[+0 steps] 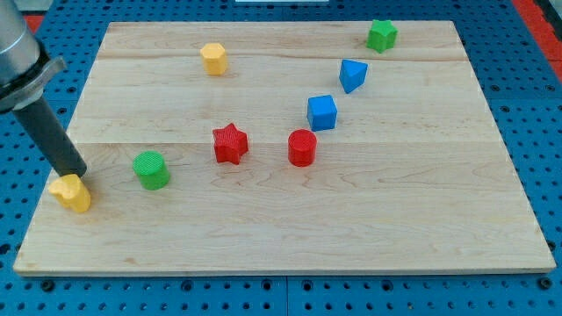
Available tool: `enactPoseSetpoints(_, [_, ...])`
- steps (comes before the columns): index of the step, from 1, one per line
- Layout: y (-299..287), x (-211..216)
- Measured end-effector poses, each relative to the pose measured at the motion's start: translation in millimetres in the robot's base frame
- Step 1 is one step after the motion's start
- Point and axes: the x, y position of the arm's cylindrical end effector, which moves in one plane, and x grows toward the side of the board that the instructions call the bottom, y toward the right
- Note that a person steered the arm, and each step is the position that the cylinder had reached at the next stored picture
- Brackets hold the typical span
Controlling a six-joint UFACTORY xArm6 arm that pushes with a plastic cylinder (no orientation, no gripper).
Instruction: Slide the green circle towards down a bit
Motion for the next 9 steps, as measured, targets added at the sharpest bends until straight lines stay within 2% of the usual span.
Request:
enactPoseSetpoints(2, [0.0, 37.3])
enactPoseSetpoints(4, [0.1, -39.7])
enactPoseSetpoints(5, [5.8, -64.0])
enactPoseSetpoints(9, [11.7, -79.8])
